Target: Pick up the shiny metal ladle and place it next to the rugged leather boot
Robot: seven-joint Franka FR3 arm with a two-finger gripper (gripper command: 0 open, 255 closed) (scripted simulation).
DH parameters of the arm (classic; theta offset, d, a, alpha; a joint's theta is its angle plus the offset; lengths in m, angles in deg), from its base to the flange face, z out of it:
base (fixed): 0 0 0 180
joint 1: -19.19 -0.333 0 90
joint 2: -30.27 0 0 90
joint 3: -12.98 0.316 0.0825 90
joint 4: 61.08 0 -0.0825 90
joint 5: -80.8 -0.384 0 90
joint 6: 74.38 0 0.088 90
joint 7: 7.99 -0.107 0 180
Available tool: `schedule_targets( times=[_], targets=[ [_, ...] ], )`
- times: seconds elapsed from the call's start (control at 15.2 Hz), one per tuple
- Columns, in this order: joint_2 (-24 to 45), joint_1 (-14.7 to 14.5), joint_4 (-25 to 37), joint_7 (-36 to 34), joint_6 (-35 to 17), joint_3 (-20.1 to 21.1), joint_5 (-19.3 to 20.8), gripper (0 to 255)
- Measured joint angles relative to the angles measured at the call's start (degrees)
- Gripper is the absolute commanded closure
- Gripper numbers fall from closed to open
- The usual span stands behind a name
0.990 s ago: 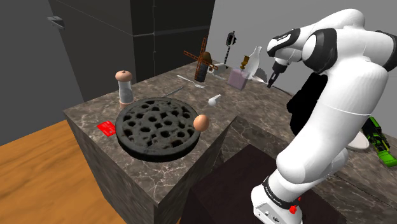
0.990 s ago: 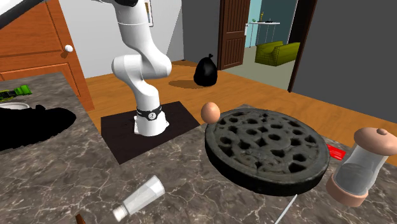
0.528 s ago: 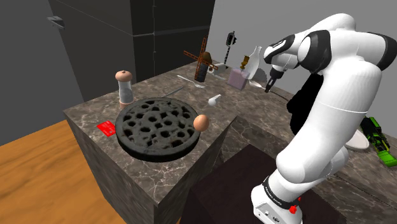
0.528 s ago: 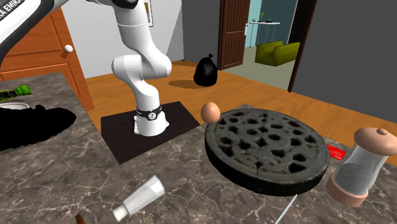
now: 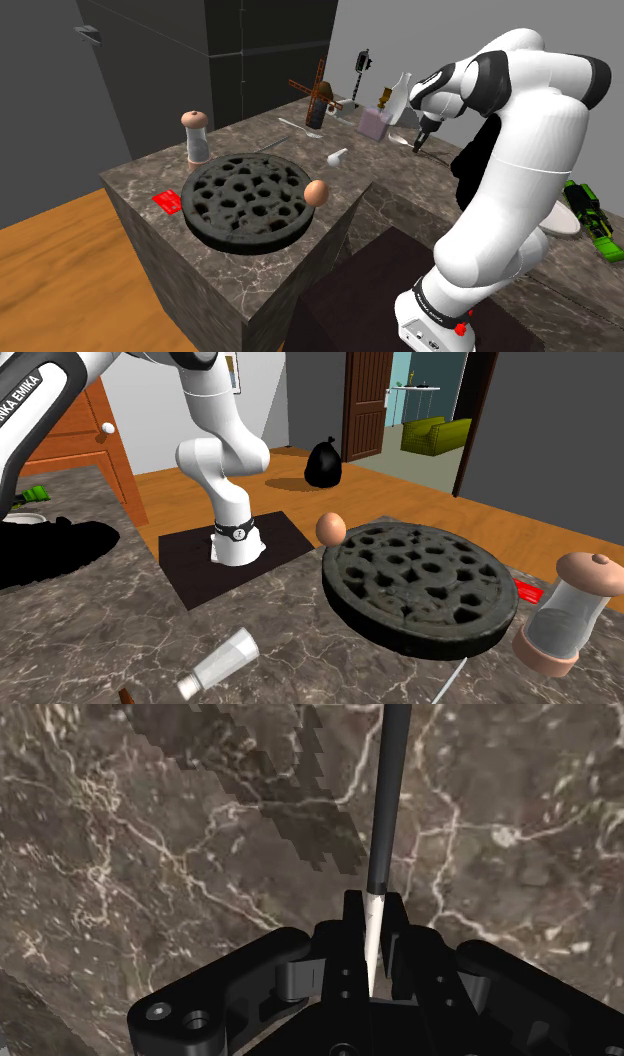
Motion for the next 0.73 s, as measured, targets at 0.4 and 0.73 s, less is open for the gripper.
schedule_targets(
  times=[0.4, 0.73],
  targets=[
    [0.13, 0.03, -0.06, 0.04, -0.19, 0.06, -0.11, 0],
    [0.13, 0.03, -0.06, 0.04, -0.20, 0.06, -0.11, 0]
  ],
)
